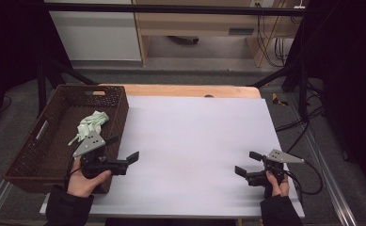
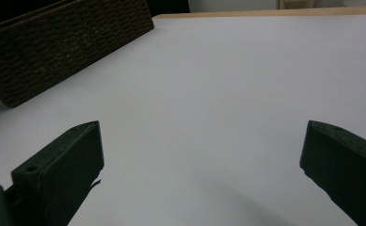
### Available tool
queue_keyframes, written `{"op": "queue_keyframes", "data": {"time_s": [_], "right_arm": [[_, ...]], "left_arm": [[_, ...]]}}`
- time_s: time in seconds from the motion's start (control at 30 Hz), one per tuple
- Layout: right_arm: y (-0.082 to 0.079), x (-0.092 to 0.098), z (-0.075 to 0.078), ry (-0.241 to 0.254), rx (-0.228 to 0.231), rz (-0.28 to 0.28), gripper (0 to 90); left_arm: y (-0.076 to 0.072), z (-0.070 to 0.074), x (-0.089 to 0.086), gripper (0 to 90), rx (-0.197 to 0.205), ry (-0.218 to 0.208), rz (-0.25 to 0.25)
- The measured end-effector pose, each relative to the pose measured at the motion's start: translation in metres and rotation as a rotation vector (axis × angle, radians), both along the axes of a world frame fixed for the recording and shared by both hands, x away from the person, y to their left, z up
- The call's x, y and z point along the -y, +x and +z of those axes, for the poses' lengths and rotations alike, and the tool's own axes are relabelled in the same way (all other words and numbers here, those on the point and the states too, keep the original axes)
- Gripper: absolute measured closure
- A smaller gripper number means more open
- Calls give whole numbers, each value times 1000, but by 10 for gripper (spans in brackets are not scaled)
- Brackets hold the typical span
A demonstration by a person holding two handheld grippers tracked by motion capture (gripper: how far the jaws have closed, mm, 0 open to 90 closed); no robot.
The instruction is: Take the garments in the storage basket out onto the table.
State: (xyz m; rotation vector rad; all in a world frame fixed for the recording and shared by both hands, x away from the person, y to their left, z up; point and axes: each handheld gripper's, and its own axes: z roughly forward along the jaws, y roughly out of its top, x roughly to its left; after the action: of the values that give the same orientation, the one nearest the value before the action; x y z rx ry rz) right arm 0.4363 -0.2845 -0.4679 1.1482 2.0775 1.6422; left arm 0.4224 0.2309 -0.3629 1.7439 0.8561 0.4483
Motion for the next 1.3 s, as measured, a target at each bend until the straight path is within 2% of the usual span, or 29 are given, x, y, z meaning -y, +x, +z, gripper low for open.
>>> {"op": "queue_keyframes", "data": {"time_s": [0.17, 0.4, 0.53, 0.63, 0.87, 0.97, 1.3], "right_arm": [[0, 0, 0, 0, 0, -1, 7], [0, 0, 0, 3, 3, -1, 7], [0, 0, 0, 1, 0, -2, 7], [0, 0, 0, 1, -1, -3, 7], [0, 0, 1, -1, 1, -4, 7], [0, 0, 1, -2, 1, -3, 7], [-1, 0, 1, 0, 4, -5, 7]], "left_arm": [[0, 6, -8, 17, 1, -2, 13], [3, 18, -26, 17, 6, 10, 58], [5, 23, -38, 15, 7, 1, 78], [9, 25, -48, 15, 1, 20, 105], [25, 28, -71, 14, -48, 26, 162], [31, 30, -78, 14, -58, 50, 194], [51, 30, -96, 10, -96, 100, 248]]}}
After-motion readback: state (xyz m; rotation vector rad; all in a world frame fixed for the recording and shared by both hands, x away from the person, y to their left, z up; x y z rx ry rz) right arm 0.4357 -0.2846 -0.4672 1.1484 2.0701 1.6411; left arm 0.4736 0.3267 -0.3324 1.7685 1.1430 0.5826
